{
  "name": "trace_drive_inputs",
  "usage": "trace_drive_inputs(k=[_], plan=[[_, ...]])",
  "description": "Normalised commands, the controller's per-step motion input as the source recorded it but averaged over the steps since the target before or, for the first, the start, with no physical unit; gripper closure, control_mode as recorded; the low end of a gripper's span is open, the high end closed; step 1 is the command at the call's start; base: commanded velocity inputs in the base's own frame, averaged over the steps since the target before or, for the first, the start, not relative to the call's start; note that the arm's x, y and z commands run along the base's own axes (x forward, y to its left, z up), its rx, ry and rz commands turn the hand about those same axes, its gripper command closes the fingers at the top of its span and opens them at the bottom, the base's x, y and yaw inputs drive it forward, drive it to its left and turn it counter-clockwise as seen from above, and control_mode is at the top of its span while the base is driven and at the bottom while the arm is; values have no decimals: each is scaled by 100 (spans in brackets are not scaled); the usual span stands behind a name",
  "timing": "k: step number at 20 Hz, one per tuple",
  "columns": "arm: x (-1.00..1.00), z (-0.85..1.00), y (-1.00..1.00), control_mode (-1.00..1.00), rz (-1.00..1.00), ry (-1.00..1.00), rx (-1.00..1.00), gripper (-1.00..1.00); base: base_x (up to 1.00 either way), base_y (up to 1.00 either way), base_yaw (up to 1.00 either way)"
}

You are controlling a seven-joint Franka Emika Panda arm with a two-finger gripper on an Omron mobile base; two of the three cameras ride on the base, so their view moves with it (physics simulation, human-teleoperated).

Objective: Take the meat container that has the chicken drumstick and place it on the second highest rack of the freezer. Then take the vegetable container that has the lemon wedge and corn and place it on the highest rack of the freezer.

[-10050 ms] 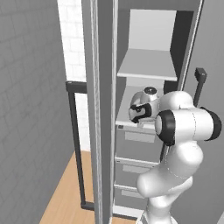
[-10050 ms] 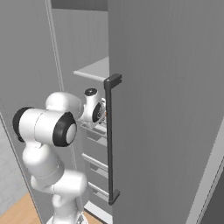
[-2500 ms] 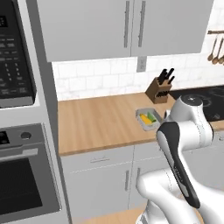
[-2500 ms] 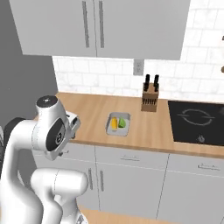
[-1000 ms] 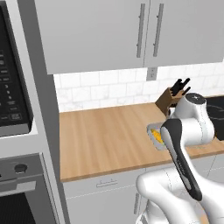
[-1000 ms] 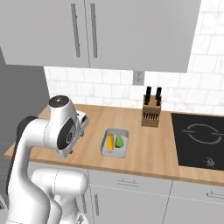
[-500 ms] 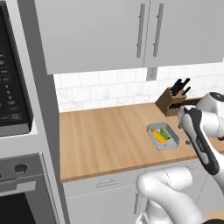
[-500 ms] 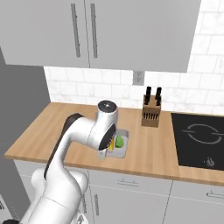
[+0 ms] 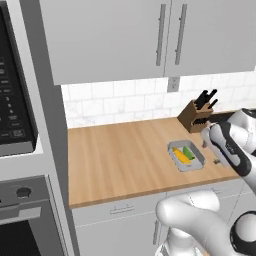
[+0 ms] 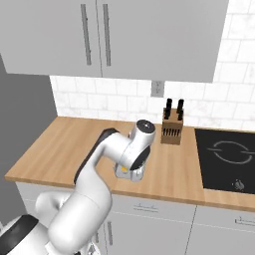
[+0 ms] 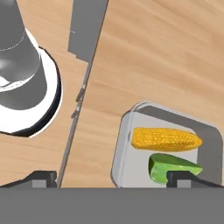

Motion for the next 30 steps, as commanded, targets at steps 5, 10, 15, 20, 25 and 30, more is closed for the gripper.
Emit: trace_drive_inputs(k=[5, 10, 15, 20, 25, 30], plan=[[3, -36, 7, -100, 0, 4, 0, -100, 0, 0, 0], [2, -35, 29, -100, 0, 0, -1, -100, 0, 0, 0], [8, -8, 2, -100, -1, 0, 0, -100, 0, 0, 0], [21, -19, 0, -100, -2, 0, -7, -100, 0, 0, 0], [33, -32, 0, -100, -4, 0, -7, -100, 0, 0, 0], [3, -19, 0, -100, -1, 0, 0, -100, 0, 0, 0]])
